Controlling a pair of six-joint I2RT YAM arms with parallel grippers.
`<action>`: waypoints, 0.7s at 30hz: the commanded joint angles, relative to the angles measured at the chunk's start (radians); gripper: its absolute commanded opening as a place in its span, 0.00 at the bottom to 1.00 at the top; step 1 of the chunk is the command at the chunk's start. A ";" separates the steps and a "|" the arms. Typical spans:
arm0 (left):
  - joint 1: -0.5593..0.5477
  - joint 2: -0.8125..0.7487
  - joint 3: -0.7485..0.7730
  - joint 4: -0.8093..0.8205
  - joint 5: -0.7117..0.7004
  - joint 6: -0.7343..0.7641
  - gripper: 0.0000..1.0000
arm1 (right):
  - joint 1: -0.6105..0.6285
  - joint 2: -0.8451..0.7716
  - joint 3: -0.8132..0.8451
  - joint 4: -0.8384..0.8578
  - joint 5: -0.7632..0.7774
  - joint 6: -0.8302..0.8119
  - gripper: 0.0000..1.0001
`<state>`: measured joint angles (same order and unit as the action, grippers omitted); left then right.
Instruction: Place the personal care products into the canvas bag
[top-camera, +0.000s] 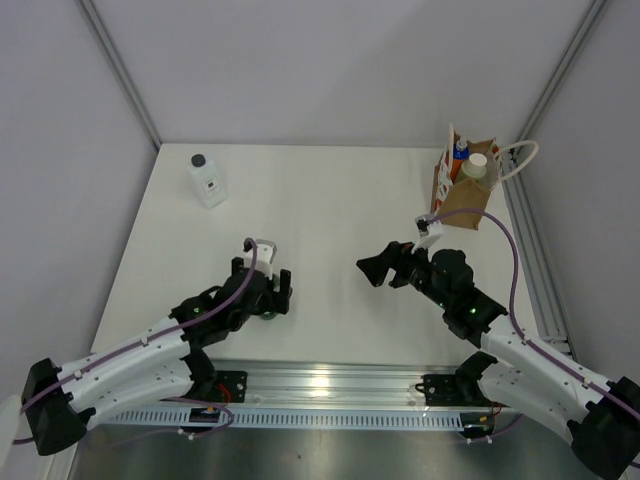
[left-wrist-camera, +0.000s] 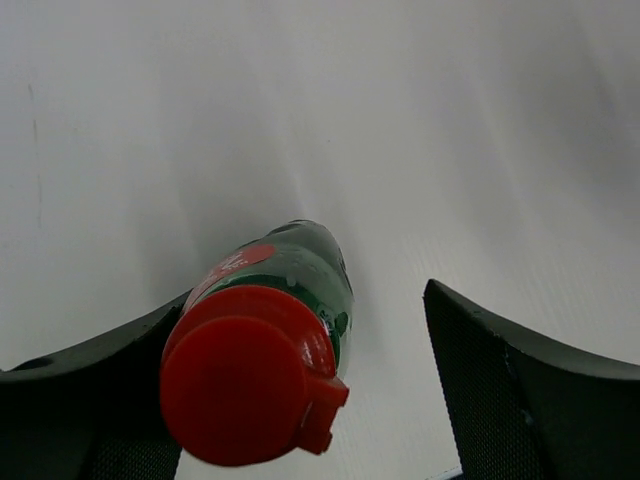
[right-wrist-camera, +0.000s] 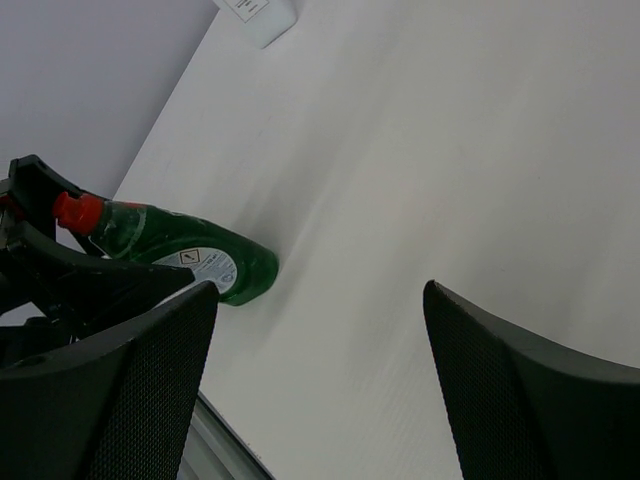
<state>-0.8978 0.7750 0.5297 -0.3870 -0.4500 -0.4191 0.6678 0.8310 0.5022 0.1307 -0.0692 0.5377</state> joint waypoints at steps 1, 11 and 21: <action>0.005 0.018 -0.019 0.089 0.082 -0.006 0.88 | 0.010 0.007 0.027 0.027 -0.001 -0.015 0.87; -0.007 0.058 -0.036 0.207 0.068 -0.014 0.23 | 0.019 0.003 0.027 0.024 0.009 -0.016 0.87; -0.024 0.418 0.235 0.441 0.140 0.057 0.01 | 0.026 -0.093 0.009 -0.016 0.179 -0.033 0.86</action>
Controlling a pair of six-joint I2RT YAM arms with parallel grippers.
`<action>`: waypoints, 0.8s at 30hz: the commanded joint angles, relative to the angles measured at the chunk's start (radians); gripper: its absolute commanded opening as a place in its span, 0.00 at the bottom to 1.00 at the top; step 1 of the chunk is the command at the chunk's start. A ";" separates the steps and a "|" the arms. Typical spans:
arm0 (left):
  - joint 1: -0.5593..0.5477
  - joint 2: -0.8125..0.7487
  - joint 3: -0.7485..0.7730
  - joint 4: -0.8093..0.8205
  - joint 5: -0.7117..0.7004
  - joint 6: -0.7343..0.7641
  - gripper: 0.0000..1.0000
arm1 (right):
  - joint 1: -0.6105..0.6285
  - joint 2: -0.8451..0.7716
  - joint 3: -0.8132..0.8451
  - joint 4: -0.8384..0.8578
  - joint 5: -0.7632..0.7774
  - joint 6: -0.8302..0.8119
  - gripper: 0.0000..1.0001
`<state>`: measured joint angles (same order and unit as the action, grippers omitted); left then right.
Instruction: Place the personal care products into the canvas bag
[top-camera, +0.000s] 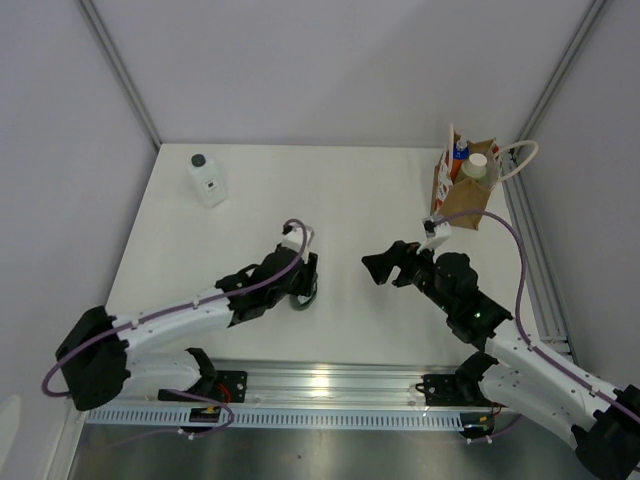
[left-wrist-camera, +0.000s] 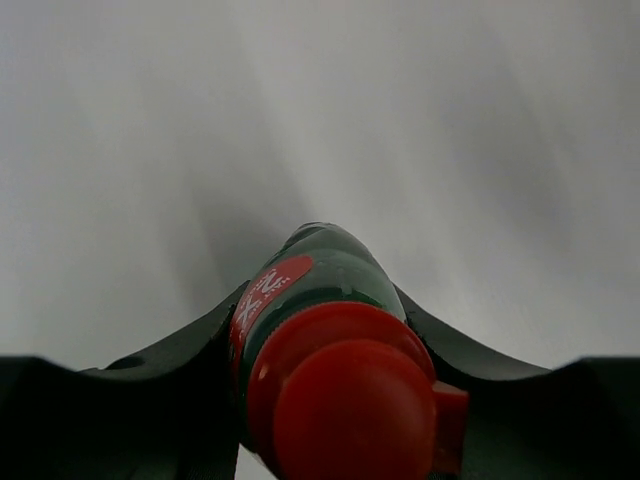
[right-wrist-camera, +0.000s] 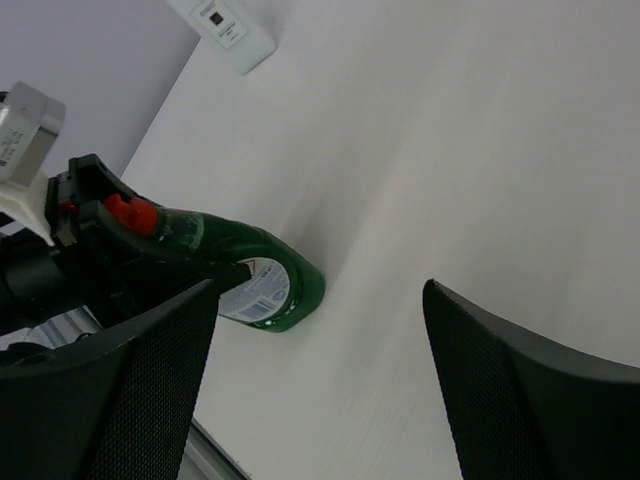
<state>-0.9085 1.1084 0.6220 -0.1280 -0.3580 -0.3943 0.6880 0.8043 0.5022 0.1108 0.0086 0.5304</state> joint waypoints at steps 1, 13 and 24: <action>-0.015 0.126 0.215 0.182 0.056 0.035 0.01 | 0.005 -0.082 0.007 -0.009 0.123 -0.029 0.86; -0.033 0.599 0.705 0.096 0.119 0.038 0.01 | 0.005 -0.166 -0.007 -0.049 0.286 -0.026 0.86; -0.040 0.711 0.768 0.110 0.143 0.022 0.29 | 0.005 -0.183 -0.005 -0.053 0.284 -0.026 0.86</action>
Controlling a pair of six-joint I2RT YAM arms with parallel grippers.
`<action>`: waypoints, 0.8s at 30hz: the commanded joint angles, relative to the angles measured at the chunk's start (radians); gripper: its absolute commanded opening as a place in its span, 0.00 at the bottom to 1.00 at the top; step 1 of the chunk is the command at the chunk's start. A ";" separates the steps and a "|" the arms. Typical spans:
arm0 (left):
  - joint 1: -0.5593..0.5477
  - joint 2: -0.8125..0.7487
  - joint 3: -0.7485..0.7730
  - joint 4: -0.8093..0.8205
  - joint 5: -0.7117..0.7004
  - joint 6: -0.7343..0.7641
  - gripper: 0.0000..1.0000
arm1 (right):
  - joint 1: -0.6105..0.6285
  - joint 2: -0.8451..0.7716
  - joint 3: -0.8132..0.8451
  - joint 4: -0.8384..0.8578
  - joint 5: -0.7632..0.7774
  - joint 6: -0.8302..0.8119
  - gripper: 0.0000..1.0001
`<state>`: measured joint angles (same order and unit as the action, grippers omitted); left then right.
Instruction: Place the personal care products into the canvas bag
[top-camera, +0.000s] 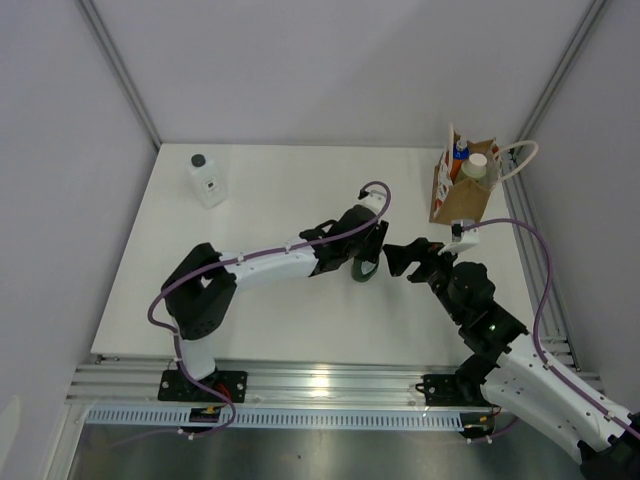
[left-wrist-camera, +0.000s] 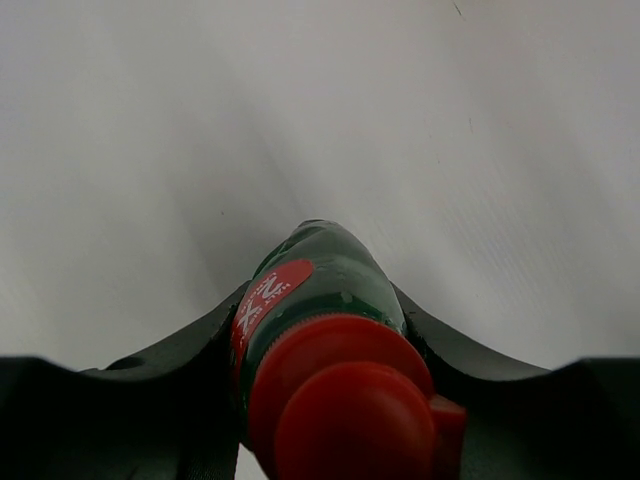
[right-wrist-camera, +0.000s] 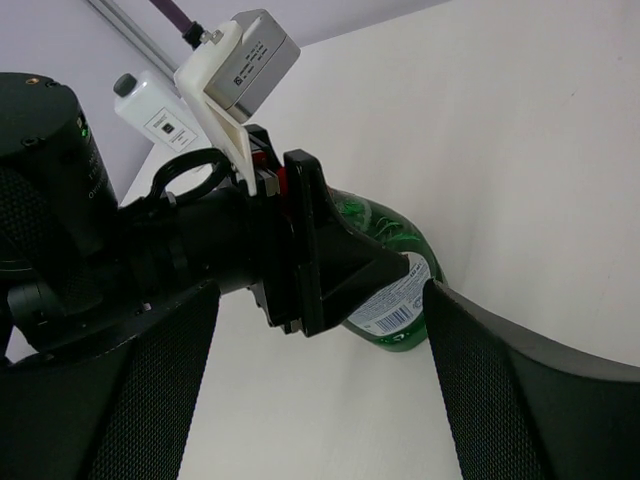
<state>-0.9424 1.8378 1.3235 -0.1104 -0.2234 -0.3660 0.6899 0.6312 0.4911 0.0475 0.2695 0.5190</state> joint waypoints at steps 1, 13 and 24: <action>-0.006 -0.021 0.065 0.094 0.012 -0.008 0.37 | 0.005 -0.008 0.006 0.011 0.022 -0.011 0.86; -0.016 -0.164 0.023 -0.004 0.018 -0.004 0.99 | 0.003 -0.007 0.014 0.000 0.033 -0.017 0.86; 0.082 -0.598 -0.200 -0.204 -0.095 -0.014 0.99 | 0.010 0.025 0.046 0.014 0.098 -0.017 0.87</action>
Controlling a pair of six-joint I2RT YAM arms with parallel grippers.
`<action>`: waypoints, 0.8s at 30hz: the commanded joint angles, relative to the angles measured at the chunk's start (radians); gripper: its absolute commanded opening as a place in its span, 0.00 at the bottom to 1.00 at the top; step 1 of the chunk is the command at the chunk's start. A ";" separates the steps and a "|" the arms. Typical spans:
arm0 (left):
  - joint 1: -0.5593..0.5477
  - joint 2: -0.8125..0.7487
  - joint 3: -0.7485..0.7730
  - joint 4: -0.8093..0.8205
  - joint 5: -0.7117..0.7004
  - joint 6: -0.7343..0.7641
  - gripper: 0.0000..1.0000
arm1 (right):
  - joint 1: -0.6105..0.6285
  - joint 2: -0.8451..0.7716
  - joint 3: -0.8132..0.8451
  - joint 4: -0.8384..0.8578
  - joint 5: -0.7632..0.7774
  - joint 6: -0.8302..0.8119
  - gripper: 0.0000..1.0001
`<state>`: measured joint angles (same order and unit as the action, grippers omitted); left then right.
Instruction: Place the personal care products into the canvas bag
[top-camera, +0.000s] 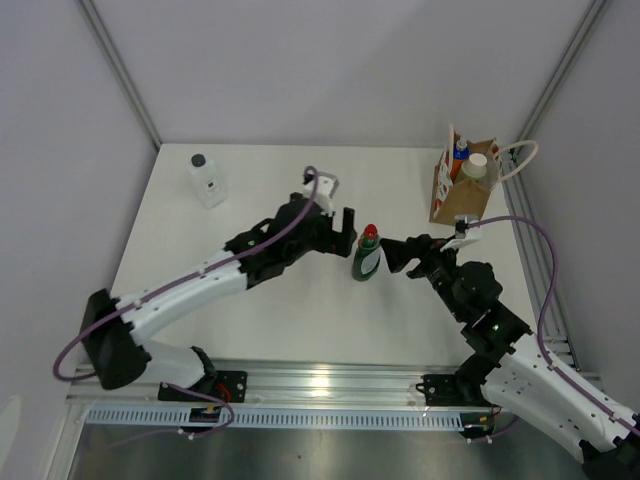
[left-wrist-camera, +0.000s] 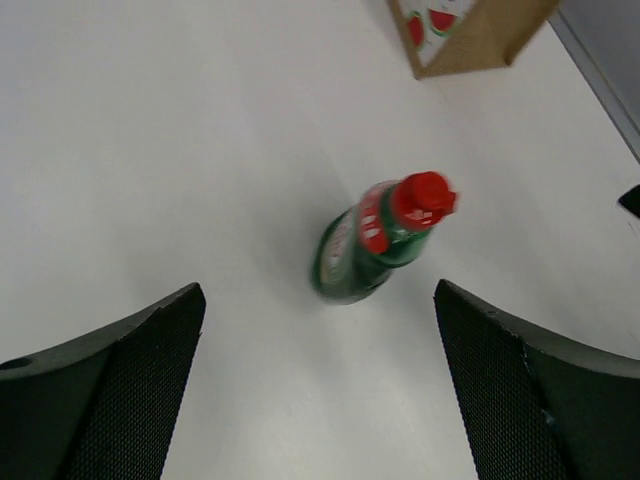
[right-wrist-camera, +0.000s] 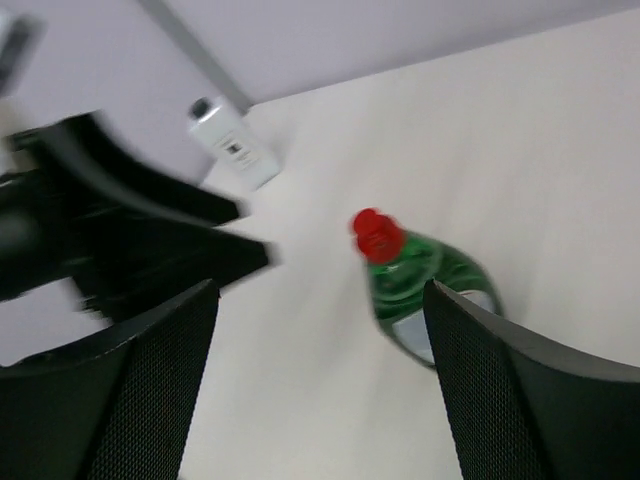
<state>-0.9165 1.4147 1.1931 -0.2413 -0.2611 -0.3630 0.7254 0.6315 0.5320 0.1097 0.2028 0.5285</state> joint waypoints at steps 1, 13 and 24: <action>0.073 -0.212 -0.091 -0.072 -0.073 -0.022 0.99 | -0.024 0.037 0.009 -0.039 0.176 -0.027 0.87; 0.079 -0.646 -0.605 0.235 -0.210 -0.079 0.99 | 0.080 0.421 0.172 0.027 0.352 0.027 0.89; 0.079 -0.774 -0.678 0.300 -0.254 -0.042 0.99 | 0.189 0.798 0.325 0.021 0.655 -0.027 0.92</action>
<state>-0.8356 0.6544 0.5289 -0.0154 -0.5041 -0.4175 0.8974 1.3762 0.8055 0.0875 0.7177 0.5259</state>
